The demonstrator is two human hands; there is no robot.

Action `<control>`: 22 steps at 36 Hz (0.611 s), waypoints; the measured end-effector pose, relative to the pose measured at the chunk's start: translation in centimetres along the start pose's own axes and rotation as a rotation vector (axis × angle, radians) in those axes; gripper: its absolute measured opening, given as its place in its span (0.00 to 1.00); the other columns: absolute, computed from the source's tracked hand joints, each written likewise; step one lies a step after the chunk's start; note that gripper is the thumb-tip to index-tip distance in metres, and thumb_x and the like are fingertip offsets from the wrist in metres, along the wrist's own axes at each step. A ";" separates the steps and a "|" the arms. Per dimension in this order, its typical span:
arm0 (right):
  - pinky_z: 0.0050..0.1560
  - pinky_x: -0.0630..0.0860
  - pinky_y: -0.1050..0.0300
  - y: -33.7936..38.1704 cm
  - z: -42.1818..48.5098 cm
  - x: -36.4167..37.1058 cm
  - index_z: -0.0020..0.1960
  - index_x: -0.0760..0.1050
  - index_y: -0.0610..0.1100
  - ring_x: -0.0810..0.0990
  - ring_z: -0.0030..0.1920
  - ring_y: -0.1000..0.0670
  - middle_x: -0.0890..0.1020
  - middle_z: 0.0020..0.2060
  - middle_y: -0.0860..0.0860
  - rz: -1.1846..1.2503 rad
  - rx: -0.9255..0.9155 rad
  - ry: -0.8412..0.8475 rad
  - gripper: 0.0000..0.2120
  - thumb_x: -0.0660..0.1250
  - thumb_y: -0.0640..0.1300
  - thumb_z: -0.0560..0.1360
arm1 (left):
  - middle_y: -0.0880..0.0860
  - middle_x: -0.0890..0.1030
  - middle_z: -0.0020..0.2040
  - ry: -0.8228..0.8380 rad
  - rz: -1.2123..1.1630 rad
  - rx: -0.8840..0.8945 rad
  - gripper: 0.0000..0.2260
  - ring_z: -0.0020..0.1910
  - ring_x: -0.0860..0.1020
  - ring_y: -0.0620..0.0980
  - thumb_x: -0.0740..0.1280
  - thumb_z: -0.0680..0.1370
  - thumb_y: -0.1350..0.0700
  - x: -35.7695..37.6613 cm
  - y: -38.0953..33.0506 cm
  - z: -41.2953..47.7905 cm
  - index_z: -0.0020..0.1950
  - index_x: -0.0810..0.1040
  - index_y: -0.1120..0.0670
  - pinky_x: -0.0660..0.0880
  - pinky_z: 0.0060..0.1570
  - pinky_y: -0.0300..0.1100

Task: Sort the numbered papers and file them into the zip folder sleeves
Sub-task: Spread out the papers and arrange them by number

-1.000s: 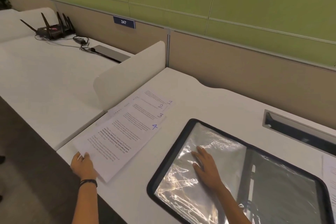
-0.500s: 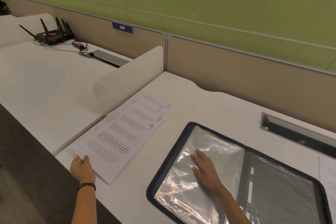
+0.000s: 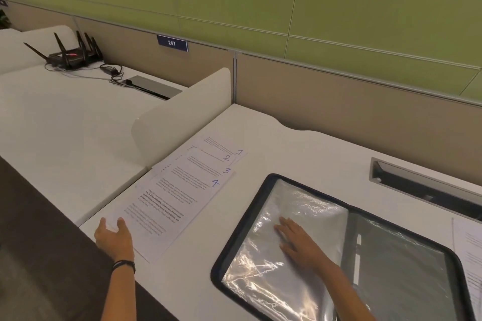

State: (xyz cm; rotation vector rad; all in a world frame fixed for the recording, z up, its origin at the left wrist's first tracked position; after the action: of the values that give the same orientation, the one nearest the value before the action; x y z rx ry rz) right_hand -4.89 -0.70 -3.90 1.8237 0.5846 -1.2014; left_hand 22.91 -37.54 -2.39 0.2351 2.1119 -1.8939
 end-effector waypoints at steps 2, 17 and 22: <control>0.70 0.44 0.63 0.2 -0.7 -0.2 0.76 0.54 0.49 0.47 0.76 0.50 0.49 0.76 0.51 0.012 0.005 -0.006 0.26 0.54 0.53 0.80 | 0.65 0.66 0.70 0.008 0.038 0.074 0.21 0.70 0.64 0.64 0.61 0.81 0.57 0.6 -0.5 -0.6 0.71 0.65 0.64 0.63 0.68 0.58; 0.71 0.47 0.63 -2.9 -7.4 -0.4 0.74 0.55 0.53 0.49 0.74 0.56 0.47 0.71 0.59 0.108 0.073 -0.154 0.42 0.40 0.75 0.67 | 0.64 0.74 0.64 0.393 0.086 0.413 0.16 0.64 0.72 0.61 0.64 0.79 0.60 11.0 -2.8 -10.7 0.65 0.73 0.66 0.67 0.67 0.55; 0.71 0.49 0.62 -4.0 -10.5 -1.3 0.74 0.56 0.52 0.49 0.72 0.59 0.48 0.71 0.60 0.128 0.144 -0.243 0.45 0.38 0.76 0.66 | 0.61 0.74 0.65 0.595 0.099 0.508 0.16 0.65 0.71 0.58 0.65 0.78 0.60 14.4 -4.3 -17.1 0.65 0.74 0.62 0.65 0.68 0.51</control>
State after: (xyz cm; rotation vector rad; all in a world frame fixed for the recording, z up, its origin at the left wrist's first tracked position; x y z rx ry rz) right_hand -3.22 10.40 -2.47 1.7684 0.2459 -1.3808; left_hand 6.09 -22.21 -1.44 1.1090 1.8148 -2.4873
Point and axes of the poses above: each hand's wrist, its own z-axis towards the middle knuckle, its own x-axis out of the palm, y = z × x, the point moved 4 cm from there along z, towards the middle knuckle
